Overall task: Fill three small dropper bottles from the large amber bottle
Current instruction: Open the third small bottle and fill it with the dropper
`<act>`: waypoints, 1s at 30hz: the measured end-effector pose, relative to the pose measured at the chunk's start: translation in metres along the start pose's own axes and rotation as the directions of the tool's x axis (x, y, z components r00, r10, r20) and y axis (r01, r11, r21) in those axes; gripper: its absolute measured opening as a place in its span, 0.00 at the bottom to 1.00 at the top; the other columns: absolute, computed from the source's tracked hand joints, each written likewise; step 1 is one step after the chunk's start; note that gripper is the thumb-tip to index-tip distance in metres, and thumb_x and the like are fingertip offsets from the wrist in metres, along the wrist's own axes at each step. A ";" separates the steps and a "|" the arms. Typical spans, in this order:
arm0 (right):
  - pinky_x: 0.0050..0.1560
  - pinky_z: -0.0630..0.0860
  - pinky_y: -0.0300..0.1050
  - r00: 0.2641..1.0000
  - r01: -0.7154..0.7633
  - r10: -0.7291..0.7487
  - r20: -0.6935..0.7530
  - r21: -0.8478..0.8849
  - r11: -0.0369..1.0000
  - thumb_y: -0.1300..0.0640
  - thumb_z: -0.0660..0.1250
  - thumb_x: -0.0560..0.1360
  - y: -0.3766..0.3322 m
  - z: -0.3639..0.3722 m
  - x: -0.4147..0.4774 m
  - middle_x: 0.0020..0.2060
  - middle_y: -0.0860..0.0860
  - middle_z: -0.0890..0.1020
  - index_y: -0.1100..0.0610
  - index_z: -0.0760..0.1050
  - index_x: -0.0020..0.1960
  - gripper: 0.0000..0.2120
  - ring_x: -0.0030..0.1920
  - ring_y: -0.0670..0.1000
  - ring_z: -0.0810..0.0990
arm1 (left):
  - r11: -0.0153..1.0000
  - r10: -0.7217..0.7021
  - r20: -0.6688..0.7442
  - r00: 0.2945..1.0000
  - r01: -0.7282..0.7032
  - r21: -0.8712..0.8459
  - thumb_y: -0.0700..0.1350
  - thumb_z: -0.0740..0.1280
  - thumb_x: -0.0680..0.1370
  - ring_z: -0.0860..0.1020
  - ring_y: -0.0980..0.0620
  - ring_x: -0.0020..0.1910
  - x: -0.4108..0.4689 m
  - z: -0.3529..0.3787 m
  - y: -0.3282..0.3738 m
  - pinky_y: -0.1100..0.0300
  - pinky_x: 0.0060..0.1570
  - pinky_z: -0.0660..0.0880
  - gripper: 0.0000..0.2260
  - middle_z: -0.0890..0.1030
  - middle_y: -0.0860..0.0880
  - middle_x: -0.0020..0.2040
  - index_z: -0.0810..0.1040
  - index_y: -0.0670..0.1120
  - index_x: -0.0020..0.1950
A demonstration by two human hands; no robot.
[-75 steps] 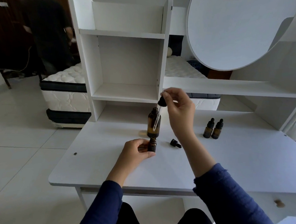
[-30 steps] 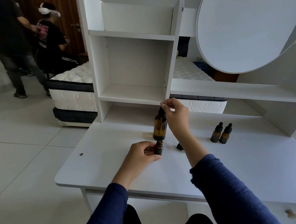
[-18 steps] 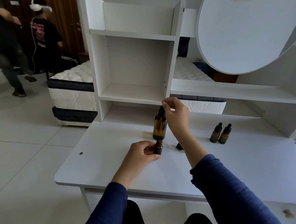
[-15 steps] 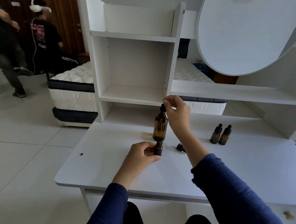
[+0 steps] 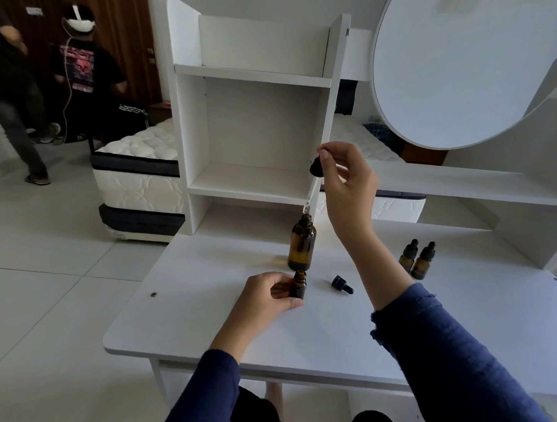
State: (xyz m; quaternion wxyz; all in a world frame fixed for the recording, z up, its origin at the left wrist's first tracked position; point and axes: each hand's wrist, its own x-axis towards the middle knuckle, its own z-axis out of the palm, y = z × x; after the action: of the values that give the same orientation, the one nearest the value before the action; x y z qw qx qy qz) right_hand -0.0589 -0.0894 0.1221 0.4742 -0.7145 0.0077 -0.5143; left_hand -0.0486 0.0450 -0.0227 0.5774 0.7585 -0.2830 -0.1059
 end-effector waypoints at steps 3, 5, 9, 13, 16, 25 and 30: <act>0.47 0.80 0.45 1.000 0.004 -0.005 0.013 0.058 0.998 0.61 0.64 0.76 -0.003 -0.005 -0.006 0.41 0.53 0.81 0.58 0.76 0.48 0.03 0.43 0.51 0.82 | 1.000 0.008 -0.003 1.000 -0.008 0.003 0.39 0.76 0.67 0.81 0.60 0.46 0.000 0.000 -0.001 0.67 0.52 0.76 0.15 0.83 0.56 0.44 0.78 0.56 0.45; 0.46 0.81 0.49 0.999 -0.024 0.022 0.032 0.079 0.997 0.61 0.64 0.76 -0.002 -0.008 -0.014 0.41 0.54 0.82 0.58 0.76 0.47 0.03 0.42 0.51 0.82 | 1.000 0.013 -0.006 1.000 -0.013 0.001 0.38 0.76 0.67 0.81 0.60 0.46 0.000 0.000 -0.001 0.68 0.51 0.76 0.15 0.83 0.56 0.44 0.78 0.56 0.44; 0.47 0.80 0.56 0.994 -0.074 0.068 0.081 0.070 0.995 0.62 0.65 0.76 0.004 -0.012 -0.031 0.38 0.50 0.81 0.58 0.76 0.46 0.02 0.42 0.53 0.81 | 0.999 0.027 -0.002 1.000 -0.027 0.036 0.40 0.76 0.67 0.81 0.62 0.46 0.000 0.000 0.000 0.70 0.49 0.75 0.14 0.82 0.58 0.44 0.78 0.56 0.45; 0.46 0.79 0.59 0.986 -0.122 0.114 0.118 0.062 0.991 0.63 0.65 0.75 0.008 -0.013 -0.043 0.38 0.51 0.81 0.59 0.76 0.46 0.02 0.41 0.55 0.81 | 0.999 0.029 -0.003 1.000 -0.029 0.039 0.40 0.76 0.68 0.80 0.65 0.44 -0.001 0.000 0.001 0.74 0.45 0.74 0.15 0.82 0.60 0.43 0.77 0.58 0.44; 0.47 0.79 0.60 0.985 -0.124 0.116 0.130 0.054 0.991 0.63 0.65 0.75 0.010 -0.015 -0.047 0.38 0.51 0.81 0.58 0.77 0.45 0.02 0.43 0.54 0.81 | 0.999 0.029 -0.007 1.000 -0.028 0.027 0.39 0.76 0.67 0.80 0.67 0.42 -0.001 0.000 0.001 0.75 0.44 0.73 0.15 0.82 0.59 0.42 0.78 0.58 0.43; 0.47 0.79 0.59 0.982 -0.137 0.133 0.136 0.018 0.990 0.63 0.65 0.75 0.015 -0.017 -0.050 0.38 0.50 0.81 0.57 0.76 0.45 0.03 0.43 0.54 0.81 | 1.000 0.022 -0.006 1.000 -0.022 0.010 0.39 0.76 0.67 0.81 0.63 0.44 -0.001 0.001 -0.001 0.72 0.46 0.75 0.14 0.83 0.57 0.44 0.79 0.57 0.44; 0.47 0.79 0.56 0.979 -0.123 0.128 0.158 -0.041 0.992 0.65 0.65 0.75 0.015 -0.016 -0.050 0.36 0.46 0.80 0.56 0.75 0.42 0.06 0.42 0.52 0.81 | 1.000 0.021 -0.004 1.000 -0.021 0.006 0.39 0.76 0.67 0.81 0.62 0.44 0.000 0.001 -0.001 0.71 0.47 0.76 0.14 0.83 0.56 0.44 0.79 0.56 0.45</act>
State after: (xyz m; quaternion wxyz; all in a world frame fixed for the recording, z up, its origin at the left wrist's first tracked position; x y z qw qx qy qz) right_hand -0.0870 -0.0837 0.0757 0.4937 -0.7589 0.0224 -0.4241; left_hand -0.0488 0.0449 -0.0238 0.5769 0.7573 -0.2902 -0.0974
